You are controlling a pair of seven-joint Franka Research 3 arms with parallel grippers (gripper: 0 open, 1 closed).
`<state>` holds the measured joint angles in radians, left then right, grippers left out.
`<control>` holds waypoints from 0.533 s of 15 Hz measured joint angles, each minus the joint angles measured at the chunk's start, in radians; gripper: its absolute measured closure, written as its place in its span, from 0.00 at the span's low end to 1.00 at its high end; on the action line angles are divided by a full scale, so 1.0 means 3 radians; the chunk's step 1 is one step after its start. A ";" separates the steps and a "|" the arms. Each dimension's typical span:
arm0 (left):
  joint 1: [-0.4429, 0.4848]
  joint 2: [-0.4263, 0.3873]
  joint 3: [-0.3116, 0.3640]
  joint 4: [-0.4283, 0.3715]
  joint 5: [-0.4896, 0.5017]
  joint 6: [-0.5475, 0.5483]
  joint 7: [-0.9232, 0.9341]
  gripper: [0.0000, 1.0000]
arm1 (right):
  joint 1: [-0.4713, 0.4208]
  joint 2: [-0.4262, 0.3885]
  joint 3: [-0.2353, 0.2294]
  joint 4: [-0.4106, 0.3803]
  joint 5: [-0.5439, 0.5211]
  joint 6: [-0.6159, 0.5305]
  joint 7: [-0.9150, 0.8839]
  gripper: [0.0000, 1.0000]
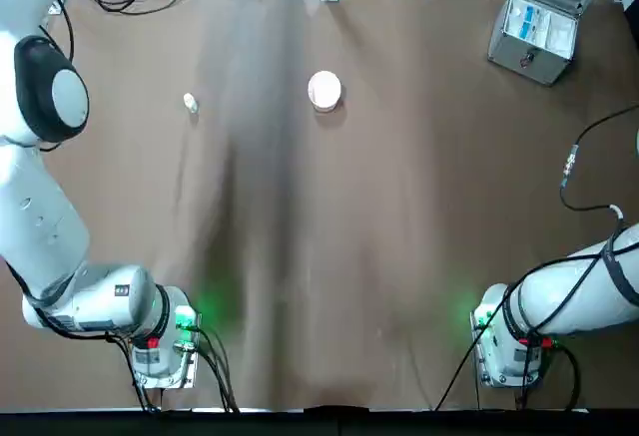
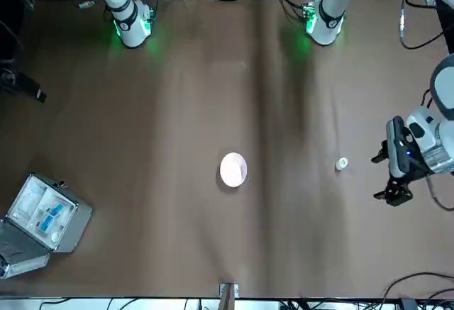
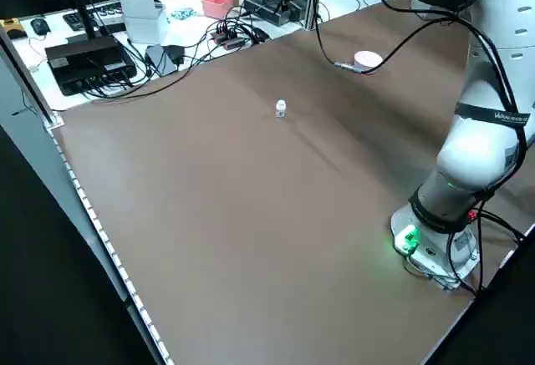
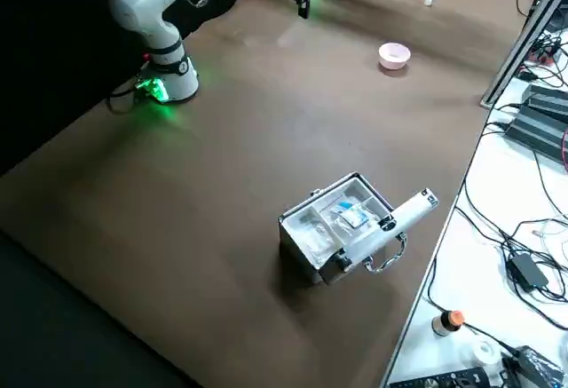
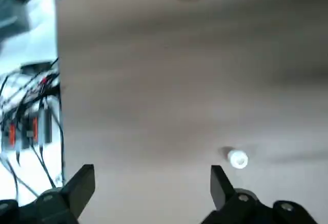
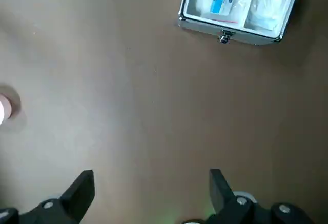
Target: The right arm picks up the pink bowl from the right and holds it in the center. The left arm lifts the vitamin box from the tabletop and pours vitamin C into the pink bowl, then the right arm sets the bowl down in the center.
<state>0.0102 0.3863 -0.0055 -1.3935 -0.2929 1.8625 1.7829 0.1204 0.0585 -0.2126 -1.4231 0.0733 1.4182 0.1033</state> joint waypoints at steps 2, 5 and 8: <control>-0.0017 -0.0067 -0.0001 0.0000 0.0049 0.0000 -0.0736 0.00 | -0.0288 -0.0092 0.0320 -0.0086 -0.0006 0.0004 -0.0064 0.01; -0.0065 -0.0165 -0.0003 -0.0001 0.0156 0.0000 -0.1712 0.00 | -0.0377 -0.0220 0.0470 -0.0272 -0.0067 0.0103 -0.0068 0.01; -0.0188 -0.0279 -0.0006 -0.0007 0.0555 -0.0004 -0.2724 0.00 | -0.0378 -0.0333 0.0501 -0.0359 -0.0084 0.0172 -0.0081 0.01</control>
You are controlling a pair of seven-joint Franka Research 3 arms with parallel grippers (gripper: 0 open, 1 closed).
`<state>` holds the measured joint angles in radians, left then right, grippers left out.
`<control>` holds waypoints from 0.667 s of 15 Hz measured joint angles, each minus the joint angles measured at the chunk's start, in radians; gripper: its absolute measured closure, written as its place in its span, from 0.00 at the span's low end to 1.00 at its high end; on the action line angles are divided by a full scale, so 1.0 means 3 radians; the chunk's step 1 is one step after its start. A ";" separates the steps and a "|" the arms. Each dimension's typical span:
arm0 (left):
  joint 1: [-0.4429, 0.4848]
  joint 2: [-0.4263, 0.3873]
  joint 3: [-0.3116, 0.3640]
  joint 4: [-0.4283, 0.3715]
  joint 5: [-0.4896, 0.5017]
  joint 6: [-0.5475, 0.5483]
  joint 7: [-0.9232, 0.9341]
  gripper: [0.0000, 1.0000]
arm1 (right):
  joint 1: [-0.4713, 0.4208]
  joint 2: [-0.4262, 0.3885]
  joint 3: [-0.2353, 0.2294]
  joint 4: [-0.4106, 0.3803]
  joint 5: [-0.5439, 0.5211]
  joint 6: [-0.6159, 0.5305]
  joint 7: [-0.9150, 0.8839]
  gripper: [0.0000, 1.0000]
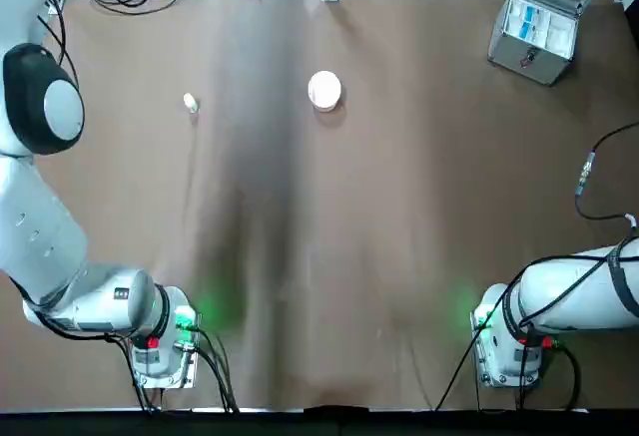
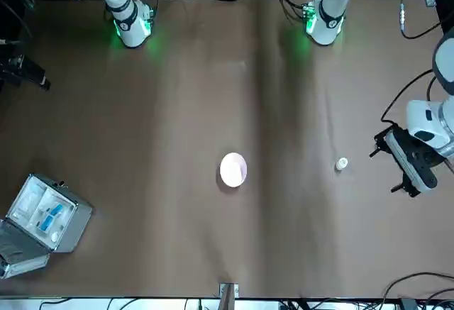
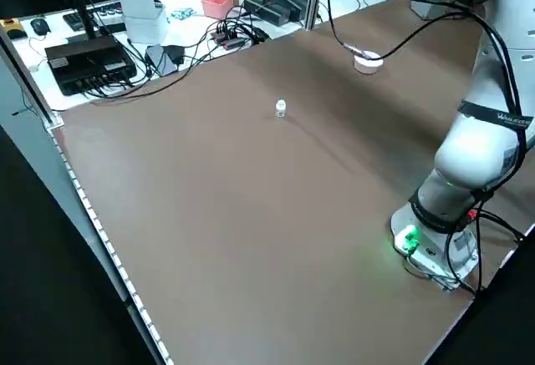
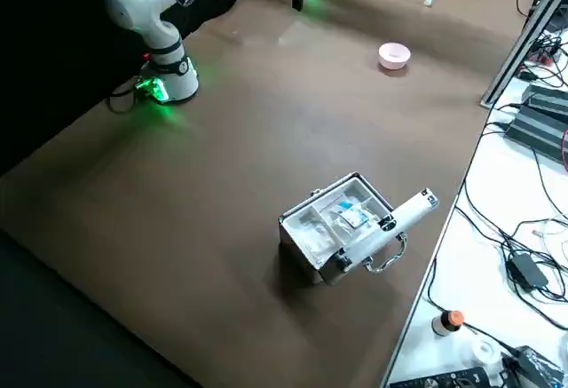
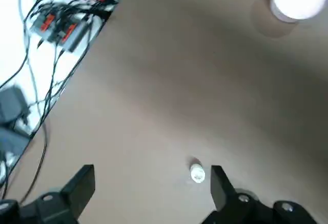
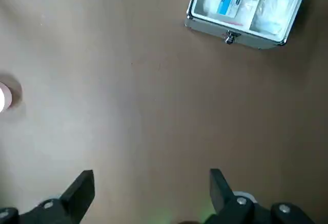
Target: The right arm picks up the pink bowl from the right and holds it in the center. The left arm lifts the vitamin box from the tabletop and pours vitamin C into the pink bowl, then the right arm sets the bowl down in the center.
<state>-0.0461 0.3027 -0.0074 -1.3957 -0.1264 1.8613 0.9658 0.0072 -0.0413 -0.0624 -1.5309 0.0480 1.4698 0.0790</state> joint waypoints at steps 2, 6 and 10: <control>-0.0017 -0.0077 -0.0001 -0.0030 0.0053 -0.0009 -0.0350 0.00 | -0.0007 -0.0026 0.0001 0.0001 -0.0006 0.0012 0.0000 0.01; -0.0019 -0.0292 -0.0007 -0.0229 0.0063 -0.0032 -0.1319 0.00 | -0.0022 -0.0030 0.0011 0.0001 -0.0006 0.0036 -0.0002 0.01; -0.0018 -0.0572 -0.0055 -0.0502 0.0071 -0.0086 -0.2491 0.00 | -0.0021 -0.0031 0.0045 0.0026 -0.0007 0.0066 -0.0047 0.01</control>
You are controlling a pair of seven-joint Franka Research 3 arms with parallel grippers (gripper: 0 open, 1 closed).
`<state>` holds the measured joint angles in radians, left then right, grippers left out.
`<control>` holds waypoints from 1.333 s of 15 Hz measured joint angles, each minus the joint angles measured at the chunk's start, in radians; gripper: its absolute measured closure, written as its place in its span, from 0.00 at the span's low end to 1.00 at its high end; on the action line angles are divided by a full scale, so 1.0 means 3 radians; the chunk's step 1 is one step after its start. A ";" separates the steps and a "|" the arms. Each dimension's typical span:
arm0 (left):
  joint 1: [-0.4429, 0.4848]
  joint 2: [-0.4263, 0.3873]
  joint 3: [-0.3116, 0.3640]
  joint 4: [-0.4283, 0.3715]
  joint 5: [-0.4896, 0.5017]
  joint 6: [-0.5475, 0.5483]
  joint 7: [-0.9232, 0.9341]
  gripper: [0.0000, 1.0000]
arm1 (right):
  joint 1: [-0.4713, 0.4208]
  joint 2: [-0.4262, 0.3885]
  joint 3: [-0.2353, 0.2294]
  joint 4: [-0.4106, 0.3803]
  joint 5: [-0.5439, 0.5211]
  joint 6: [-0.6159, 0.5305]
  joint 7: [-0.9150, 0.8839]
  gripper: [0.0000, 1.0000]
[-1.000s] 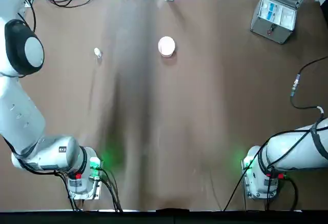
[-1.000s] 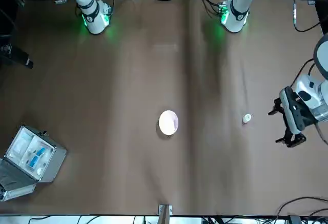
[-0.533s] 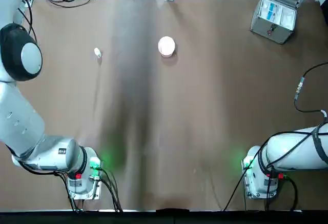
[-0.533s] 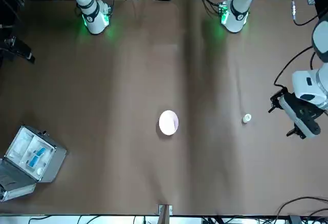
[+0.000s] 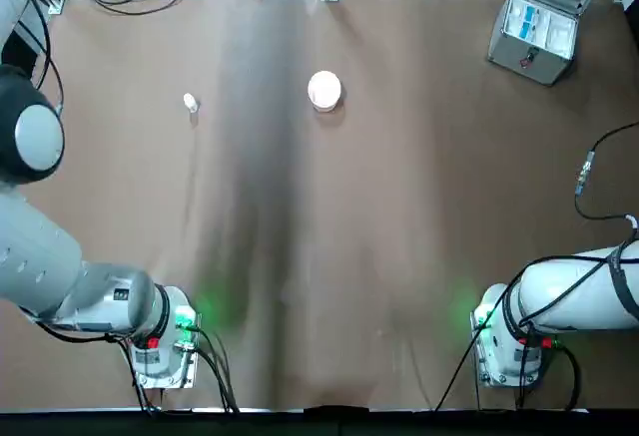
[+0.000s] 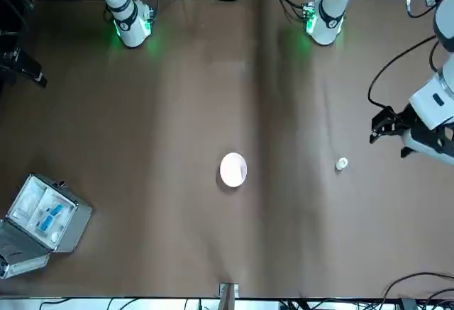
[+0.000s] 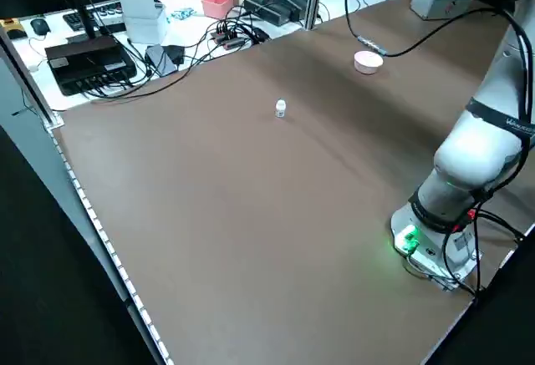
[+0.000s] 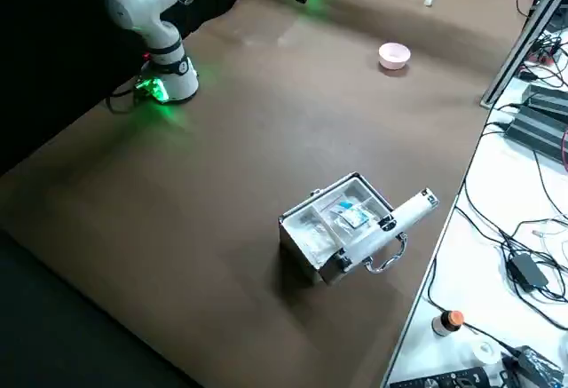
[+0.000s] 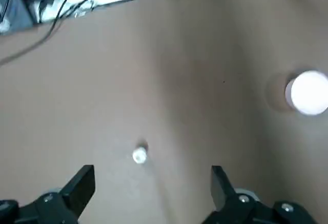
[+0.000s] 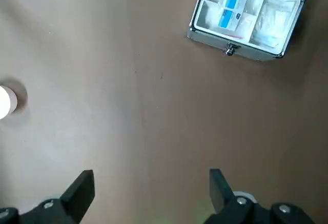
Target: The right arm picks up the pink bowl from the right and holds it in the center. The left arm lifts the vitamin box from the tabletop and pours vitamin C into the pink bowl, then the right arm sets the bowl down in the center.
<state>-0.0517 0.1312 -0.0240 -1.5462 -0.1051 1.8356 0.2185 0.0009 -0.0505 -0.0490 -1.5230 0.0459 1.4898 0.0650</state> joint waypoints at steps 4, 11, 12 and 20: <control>0.0002 -0.0282 -0.0058 -0.0206 0.0226 -0.0202 -0.0362 0.00 | -0.0001 0.0001 0.0000 0.0007 -0.0004 0.0002 -0.0008 0.01; 0.0037 -0.0318 -0.0235 -0.0100 0.0470 -0.0569 -0.0462 0.00 | -0.0007 0.0002 -0.0009 0.0005 -0.0020 0.0049 -0.0008 0.01; 0.0052 -0.0293 -0.0228 -0.0099 0.0470 -0.0569 -0.0462 0.00 | -0.0007 0.0002 -0.0009 0.0002 -0.0030 0.0053 -0.0009 0.01; 0.0084 -0.0146 -0.0239 0.0002 0.0492 -0.0838 -0.1221 0.00 | -0.0007 0.0004 -0.0004 -0.0004 -0.0081 0.0062 -0.0024 0.01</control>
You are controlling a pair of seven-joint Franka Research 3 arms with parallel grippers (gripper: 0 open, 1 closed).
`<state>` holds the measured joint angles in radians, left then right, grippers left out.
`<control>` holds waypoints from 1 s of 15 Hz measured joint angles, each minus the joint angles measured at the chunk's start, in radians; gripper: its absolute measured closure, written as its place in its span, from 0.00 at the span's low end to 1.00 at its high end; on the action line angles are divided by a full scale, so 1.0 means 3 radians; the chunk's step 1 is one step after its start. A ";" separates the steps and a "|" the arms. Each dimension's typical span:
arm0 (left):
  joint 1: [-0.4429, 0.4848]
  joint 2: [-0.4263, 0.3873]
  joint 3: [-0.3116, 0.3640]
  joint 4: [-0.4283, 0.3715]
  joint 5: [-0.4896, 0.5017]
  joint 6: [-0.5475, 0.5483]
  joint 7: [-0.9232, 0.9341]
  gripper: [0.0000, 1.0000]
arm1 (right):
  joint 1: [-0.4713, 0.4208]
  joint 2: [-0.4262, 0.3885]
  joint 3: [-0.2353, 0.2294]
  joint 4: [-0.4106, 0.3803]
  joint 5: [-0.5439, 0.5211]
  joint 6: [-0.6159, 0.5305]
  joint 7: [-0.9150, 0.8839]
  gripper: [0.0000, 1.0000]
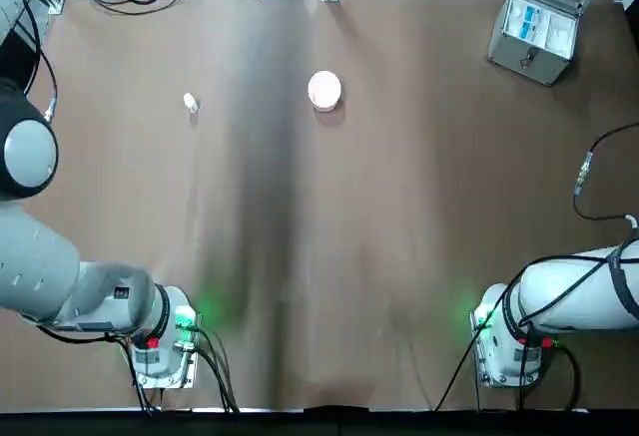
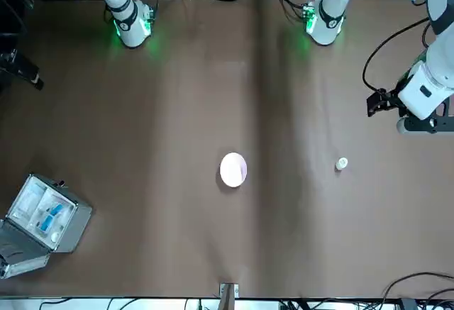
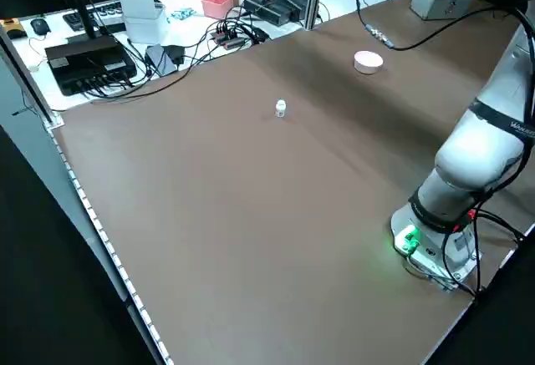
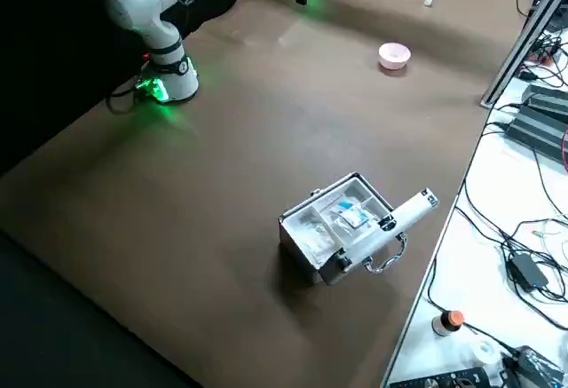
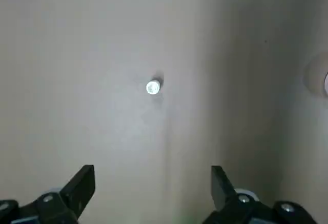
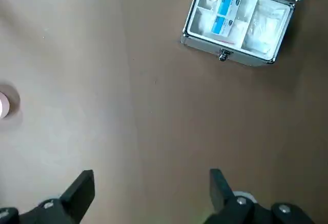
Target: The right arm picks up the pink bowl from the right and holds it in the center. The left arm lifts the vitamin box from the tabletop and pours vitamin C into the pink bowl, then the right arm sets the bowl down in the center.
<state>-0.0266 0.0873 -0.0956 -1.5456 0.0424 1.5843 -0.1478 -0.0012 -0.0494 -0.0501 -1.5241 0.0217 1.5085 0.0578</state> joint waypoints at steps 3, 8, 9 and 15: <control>0.0002 -0.0030 -0.0001 0.0127 -0.0027 -0.0023 -0.0046 0.00 | 0.0000 0.0000 0.0001 -0.0001 -0.0001 0.0000 -0.0004 0.01; 0.0004 -0.0170 0.0003 0.0163 -0.0094 -0.0059 -0.0045 0.00 | 0.0001 0.0000 0.0005 -0.0001 -0.0002 0.0007 -0.0009 0.01; 0.0004 -0.0173 0.0003 0.0163 -0.0095 -0.0060 -0.0044 0.00 | 0.0001 0.0000 0.0006 -0.0001 -0.0003 0.0012 -0.0010 0.01; 0.0004 -0.0168 0.0003 0.0158 -0.0097 -0.0061 0.0033 0.00 | 0.0001 0.0000 0.0010 0.0000 -0.0031 0.0019 -0.0012 0.01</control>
<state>-0.0255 0.0369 -0.0945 -1.4982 0.0132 1.5660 -0.1380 -0.0008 -0.0494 -0.0472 -1.5242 0.0125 1.5141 0.0541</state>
